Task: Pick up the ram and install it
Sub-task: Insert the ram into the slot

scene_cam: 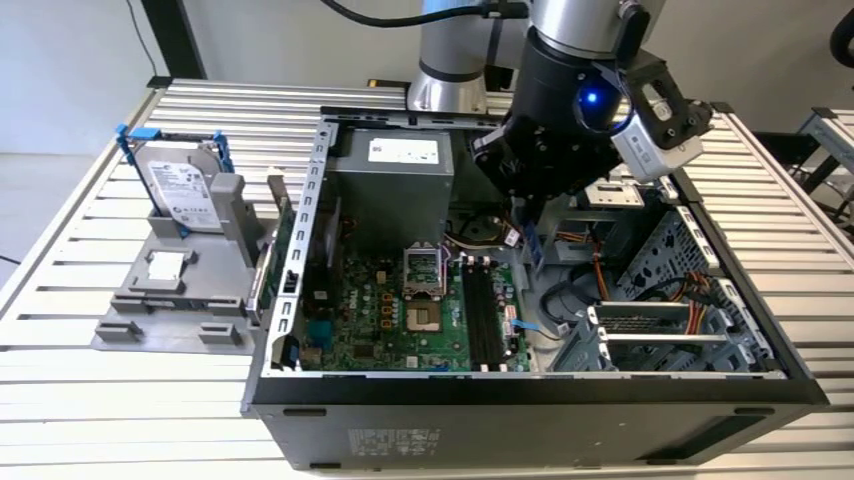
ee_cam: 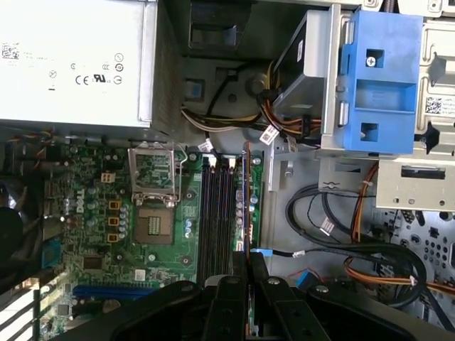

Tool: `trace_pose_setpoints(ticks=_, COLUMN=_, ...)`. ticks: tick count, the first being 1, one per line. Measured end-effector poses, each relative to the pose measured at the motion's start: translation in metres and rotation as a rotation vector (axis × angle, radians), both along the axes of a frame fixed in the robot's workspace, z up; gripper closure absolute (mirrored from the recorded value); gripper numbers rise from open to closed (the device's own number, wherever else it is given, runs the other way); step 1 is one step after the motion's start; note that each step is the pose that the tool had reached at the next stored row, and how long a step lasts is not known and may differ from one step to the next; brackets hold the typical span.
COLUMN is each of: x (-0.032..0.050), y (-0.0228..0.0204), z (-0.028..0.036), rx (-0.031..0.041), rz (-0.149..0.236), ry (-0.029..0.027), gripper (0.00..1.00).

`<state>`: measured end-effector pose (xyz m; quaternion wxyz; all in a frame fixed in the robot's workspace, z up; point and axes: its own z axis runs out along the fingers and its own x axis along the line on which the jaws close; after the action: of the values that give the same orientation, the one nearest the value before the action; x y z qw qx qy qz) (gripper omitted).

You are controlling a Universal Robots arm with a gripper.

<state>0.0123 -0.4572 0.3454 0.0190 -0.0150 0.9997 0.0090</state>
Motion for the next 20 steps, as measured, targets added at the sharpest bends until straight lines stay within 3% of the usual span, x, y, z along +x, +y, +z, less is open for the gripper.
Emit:
trace_pose_setpoints(ticks=7, x=0.0000, y=0.0000, z=-0.0048, rx=-0.0005, rz=0.000, ry=0.0000, gripper=1.00)
trace_pose_setpoints(ticks=20, x=0.0000, y=0.0001, z=-0.0059, rx=0.0000, rz=0.000, ry=-0.0001, gripper=1.00)
